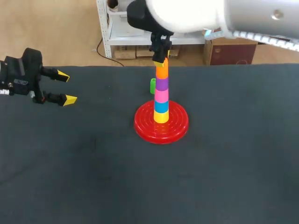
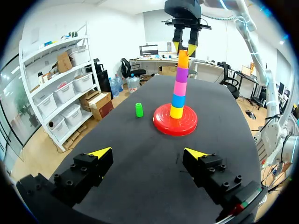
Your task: Pick up and stack the cylinders on the red base in this order: pink,purple,orange,green
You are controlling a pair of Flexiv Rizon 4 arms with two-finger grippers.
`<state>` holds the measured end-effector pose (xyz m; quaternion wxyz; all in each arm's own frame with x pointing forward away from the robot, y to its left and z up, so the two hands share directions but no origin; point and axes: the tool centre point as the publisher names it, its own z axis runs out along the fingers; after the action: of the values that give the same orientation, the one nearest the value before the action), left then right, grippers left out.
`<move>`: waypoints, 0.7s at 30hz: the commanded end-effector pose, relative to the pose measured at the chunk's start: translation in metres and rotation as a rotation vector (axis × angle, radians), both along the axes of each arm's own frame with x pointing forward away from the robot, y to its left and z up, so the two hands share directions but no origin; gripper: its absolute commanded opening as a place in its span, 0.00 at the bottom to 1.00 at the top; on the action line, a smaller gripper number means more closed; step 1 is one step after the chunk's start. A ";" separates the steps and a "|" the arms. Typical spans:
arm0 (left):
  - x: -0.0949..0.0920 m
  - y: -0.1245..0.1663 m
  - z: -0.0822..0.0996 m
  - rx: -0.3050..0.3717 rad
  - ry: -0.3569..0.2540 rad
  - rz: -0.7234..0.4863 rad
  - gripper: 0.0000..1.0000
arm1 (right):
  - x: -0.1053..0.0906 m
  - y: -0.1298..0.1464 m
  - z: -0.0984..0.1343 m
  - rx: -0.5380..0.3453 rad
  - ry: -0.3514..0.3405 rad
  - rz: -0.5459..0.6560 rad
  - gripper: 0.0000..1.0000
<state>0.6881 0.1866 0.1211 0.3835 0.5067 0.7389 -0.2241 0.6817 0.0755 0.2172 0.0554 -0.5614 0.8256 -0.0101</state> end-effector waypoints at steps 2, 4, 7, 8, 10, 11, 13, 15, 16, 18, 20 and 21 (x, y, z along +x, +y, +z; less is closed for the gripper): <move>-0.002 0.001 -0.001 -0.004 -0.007 0.002 1.00 | 0.004 -0.005 -0.017 0.083 0.011 0.019 0.00; -0.002 0.001 -0.001 -0.004 -0.007 0.002 1.00 | 0.009 -0.004 -0.020 0.076 0.053 0.033 0.00; -0.002 0.001 -0.001 -0.004 -0.007 0.002 1.00 | 0.017 -0.002 -0.025 0.074 0.107 0.061 0.00; -0.002 0.001 -0.001 -0.004 -0.007 0.002 1.00 | 0.020 0.000 -0.026 0.081 0.116 0.071 0.00; -0.002 0.001 -0.001 -0.004 -0.007 0.002 1.00 | 0.025 0.004 -0.028 0.079 0.137 0.089 0.00; -0.002 0.001 -0.001 -0.004 -0.007 0.002 1.00 | 0.026 0.006 -0.028 0.078 0.141 0.100 0.00; -0.002 0.001 -0.001 -0.004 -0.007 0.002 1.00 | 0.027 0.010 -0.026 0.077 0.141 0.105 0.00; -0.002 0.001 -0.001 -0.004 -0.007 0.002 1.00 | 0.027 0.014 -0.021 0.083 0.130 0.117 0.49; -0.002 0.001 -0.001 -0.004 -0.007 0.002 1.00 | 0.028 0.016 -0.017 0.083 0.121 0.124 1.00; -0.002 0.001 -0.001 -0.004 -0.007 0.002 1.00 | 0.030 0.024 -0.008 0.070 0.108 0.146 1.00; -0.002 0.001 -0.001 -0.004 -0.007 0.002 1.00 | 0.036 0.034 0.002 0.025 0.115 0.169 1.00; -0.002 0.001 -0.001 -0.004 -0.007 0.002 1.00 | 0.039 0.040 0.007 0.011 0.113 0.177 1.00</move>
<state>0.6881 0.1866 0.1210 0.3835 0.5066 0.7389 -0.2241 0.7103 0.0988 0.2104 0.0576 -0.6261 0.7760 0.0503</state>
